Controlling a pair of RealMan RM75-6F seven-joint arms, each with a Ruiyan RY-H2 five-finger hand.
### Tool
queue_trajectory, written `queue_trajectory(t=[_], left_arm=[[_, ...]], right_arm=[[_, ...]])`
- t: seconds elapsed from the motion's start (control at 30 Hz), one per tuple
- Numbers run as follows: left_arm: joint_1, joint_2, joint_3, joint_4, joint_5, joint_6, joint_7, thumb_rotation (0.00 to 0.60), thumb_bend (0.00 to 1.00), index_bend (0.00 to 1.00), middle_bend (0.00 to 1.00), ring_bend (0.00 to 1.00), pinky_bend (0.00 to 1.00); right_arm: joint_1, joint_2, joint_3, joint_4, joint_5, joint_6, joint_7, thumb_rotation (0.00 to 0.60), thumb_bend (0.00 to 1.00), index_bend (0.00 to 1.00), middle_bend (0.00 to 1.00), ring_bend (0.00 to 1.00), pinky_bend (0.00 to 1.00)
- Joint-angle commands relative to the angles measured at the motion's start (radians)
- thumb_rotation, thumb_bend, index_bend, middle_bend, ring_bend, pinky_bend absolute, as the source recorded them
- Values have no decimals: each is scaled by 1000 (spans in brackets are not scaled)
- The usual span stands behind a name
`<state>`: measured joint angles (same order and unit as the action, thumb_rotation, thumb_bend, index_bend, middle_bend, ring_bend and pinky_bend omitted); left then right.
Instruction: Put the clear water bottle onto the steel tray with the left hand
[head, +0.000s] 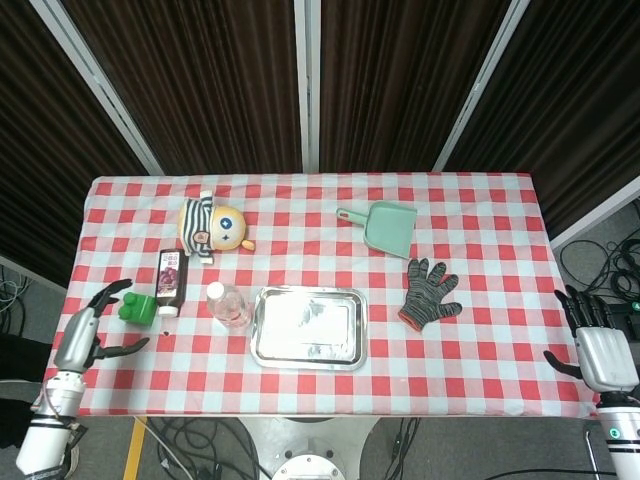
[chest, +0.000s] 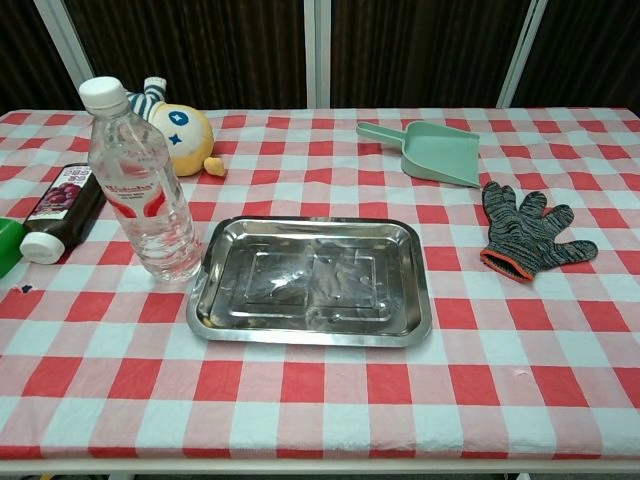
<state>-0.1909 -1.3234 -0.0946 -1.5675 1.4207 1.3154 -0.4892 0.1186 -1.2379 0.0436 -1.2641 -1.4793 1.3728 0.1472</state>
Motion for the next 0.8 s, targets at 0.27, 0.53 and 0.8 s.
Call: queue_trajectory(t=[0.27, 0.53, 0.8], left_arm=[[-70, -172, -28, 110, 27, -32, -100, 600, 0, 161, 215, 156, 231], [-157, -257, -72, 147, 13, -101, -76, 600, 0, 161, 215, 156, 227], [-209, -295, -83, 153, 9, -139, -63, 600, 0, 161, 215, 156, 226]], right_arm=[[4, -6, 2, 9, 12, -16, -5, 600, 121, 0, 0, 0, 0], [6, -9, 3, 18, 19, -27, -1, 600, 120, 0, 0, 0, 0], [6, -7, 7, 20, 23, -25, 6, 600, 120, 0, 0, 0, 0]])
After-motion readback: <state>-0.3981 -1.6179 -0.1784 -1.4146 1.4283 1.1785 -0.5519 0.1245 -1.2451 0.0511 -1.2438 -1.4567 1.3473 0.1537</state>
